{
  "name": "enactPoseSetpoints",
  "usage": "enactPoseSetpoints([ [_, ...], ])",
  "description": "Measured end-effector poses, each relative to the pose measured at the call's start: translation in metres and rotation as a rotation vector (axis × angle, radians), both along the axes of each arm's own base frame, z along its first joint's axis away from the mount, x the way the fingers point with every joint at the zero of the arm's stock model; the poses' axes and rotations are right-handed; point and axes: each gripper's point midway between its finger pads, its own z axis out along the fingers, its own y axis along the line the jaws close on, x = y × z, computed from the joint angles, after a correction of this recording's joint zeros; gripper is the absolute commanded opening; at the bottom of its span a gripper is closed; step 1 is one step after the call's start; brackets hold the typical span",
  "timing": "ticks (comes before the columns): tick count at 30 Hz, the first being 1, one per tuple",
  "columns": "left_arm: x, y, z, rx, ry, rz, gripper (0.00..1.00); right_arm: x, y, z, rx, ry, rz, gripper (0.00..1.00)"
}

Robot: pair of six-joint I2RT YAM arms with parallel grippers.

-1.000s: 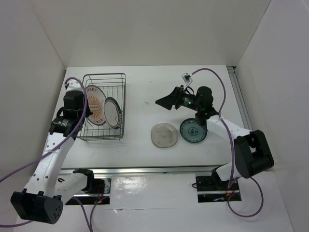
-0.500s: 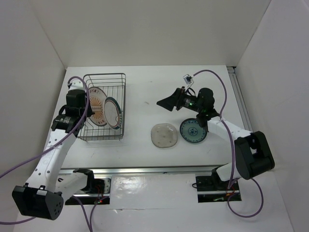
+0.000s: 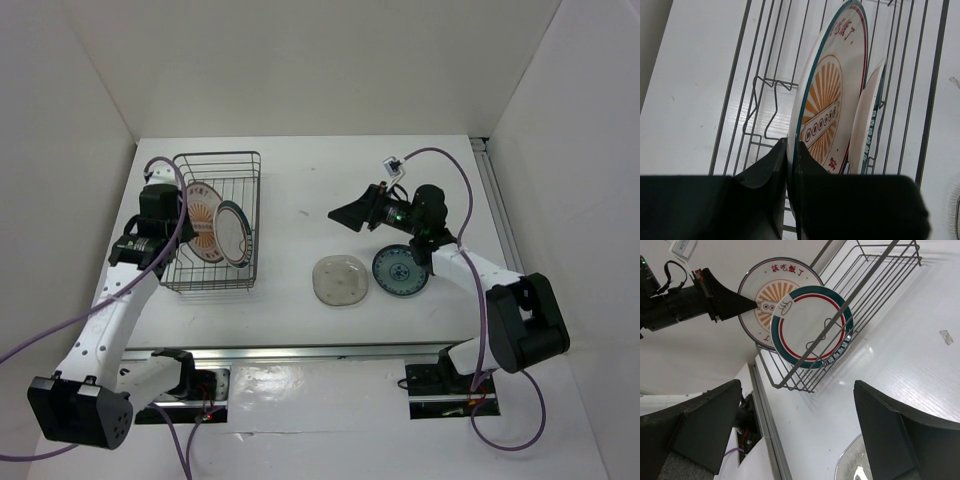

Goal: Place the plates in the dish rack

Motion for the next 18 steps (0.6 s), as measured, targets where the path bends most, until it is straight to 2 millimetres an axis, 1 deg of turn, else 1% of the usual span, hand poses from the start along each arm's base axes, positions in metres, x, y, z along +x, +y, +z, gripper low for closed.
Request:
enactPoseSetpoints([
  [3, 0.001, -0.005, -0.001, -0.024, -0.001, -0.020, 0.29, 0.001, -0.002, -0.001, 0.001, 0.001, -0.005, 1.00],
  [4, 0.002, -0.008, -0.001, -0.037, -0.002, -0.027, 0.34, 0.000, -0.002, -0.002, 0.001, 0.003, -0.004, 1.00],
  [8, 0.006, -0.017, 0.003, -0.069, -0.026, -0.059, 0.43, -0.001, -0.004, -0.006, -0.002, 0.012, -0.004, 1.00],
  [11, 0.008, -0.019, 0.005, -0.078, -0.037, -0.069, 0.51, -0.001, -0.005, -0.005, -0.001, 0.009, -0.008, 1.00],
  [13, 0.009, -0.020, 0.006, -0.081, -0.042, -0.073, 0.69, 0.000, -0.006, -0.004, -0.002, 0.009, -0.016, 1.00],
  [14, 0.009, -0.020, 0.007, -0.082, -0.045, -0.073, 0.82, 0.000, -0.007, -0.003, -0.004, 0.008, -0.025, 1.00],
  [15, 0.008, -0.020, 0.008, -0.085, -0.048, -0.072, 0.85, 0.001, -0.008, -0.002, -0.006, 0.005, -0.034, 1.00],
  [16, 0.008, -0.020, 0.010, -0.094, -0.056, -0.067, 0.94, 0.001, -0.009, -0.001, -0.008, 0.004, -0.044, 1.00],
  [17, 0.007, -0.021, 0.013, -0.099, -0.066, -0.064, 1.00, 0.002, -0.010, -0.001, -0.011, 0.001, -0.050, 1.00],
  [18, 0.006, -0.021, 0.015, -0.102, -0.076, -0.063, 1.00, 0.002, -0.011, 0.000, -0.015, -0.004, -0.059, 1.00],
])
